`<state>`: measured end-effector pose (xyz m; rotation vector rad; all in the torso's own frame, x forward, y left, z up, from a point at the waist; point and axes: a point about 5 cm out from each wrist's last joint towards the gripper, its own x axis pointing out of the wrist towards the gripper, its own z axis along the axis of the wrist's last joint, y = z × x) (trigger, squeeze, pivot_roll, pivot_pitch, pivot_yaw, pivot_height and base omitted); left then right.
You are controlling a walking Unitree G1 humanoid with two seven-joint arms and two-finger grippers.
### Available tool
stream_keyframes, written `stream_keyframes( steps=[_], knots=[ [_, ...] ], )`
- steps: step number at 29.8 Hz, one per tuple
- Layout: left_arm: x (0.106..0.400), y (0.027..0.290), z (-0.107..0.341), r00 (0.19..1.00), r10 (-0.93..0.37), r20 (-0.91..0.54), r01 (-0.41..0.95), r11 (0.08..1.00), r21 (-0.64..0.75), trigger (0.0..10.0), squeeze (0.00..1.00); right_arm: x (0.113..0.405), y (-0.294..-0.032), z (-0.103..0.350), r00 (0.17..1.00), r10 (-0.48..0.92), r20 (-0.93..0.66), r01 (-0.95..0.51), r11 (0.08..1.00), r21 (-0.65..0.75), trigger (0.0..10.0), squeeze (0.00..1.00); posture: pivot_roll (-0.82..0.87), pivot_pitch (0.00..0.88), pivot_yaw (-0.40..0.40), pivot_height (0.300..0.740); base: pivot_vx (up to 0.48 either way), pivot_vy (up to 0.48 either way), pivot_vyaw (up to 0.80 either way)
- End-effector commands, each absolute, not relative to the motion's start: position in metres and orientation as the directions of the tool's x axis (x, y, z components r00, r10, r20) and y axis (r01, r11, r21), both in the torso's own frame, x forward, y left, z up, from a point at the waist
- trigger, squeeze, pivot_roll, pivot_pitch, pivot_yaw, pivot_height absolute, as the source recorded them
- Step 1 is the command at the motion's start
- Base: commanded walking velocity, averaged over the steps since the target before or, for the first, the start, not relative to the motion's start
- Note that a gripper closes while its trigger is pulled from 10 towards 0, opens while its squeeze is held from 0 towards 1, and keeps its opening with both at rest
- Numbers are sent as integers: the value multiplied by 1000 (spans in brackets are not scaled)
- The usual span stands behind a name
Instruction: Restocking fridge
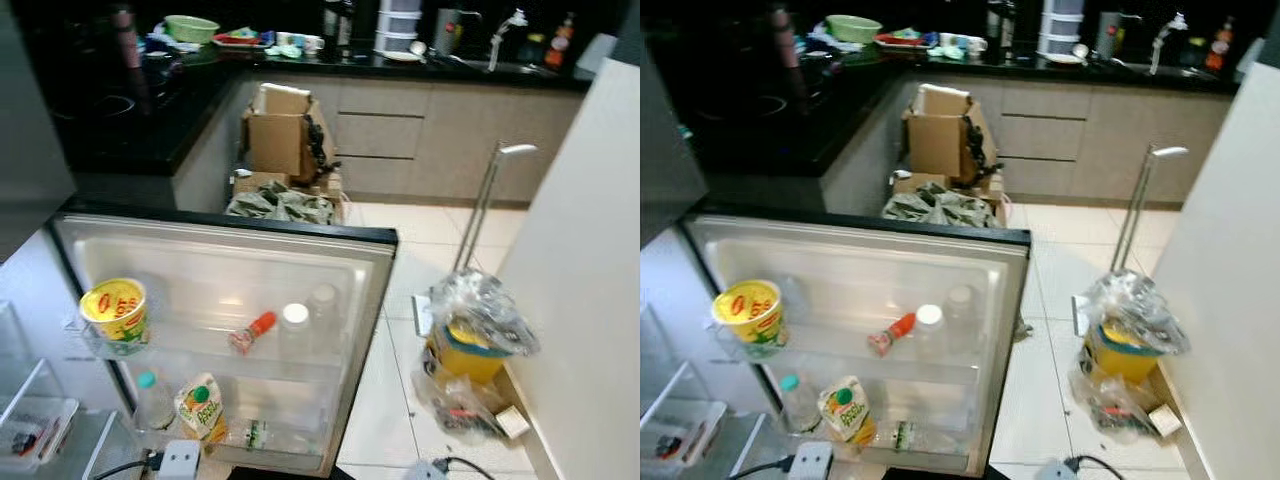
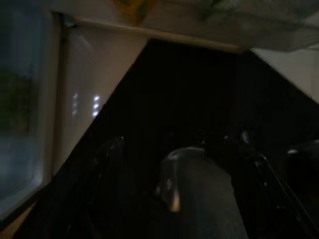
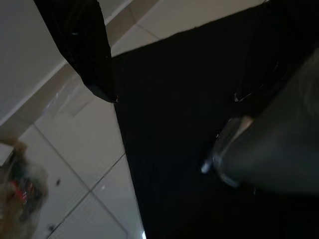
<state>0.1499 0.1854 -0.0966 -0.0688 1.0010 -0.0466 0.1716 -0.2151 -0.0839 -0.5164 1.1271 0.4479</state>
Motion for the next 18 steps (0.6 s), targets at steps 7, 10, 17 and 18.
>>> stream_keyframes(
  steps=[7,10,17,18],
  knots=[
    [126,176,-106,462,-104,-881,91,993,-69,10000,0,164,-218,-87,363,52,-930,-532,831,-161,10000,0,-37,0,-56,740,0,0,0],
    [128,182,-105,466,-99,-879,124,991,-46,10000,0,153,-219,-92,352,19,-936,-501,848,-172,10000,0,-40,0,-42,740,0,0,0],
    [131,193,-102,460,-104,-882,166,986,-30,10000,0,135,-231,-96,340,-54,-939,-407,892,-199,10000,0,-88,21,1,740,0,0,0],
    [132,195,-101,460,-102,-882,169,985,-25,10000,0,131,-233,-97,335,-66,-940,-391,898,-202,10000,0,-92,14,1,740,0,0,0]
  ],
)
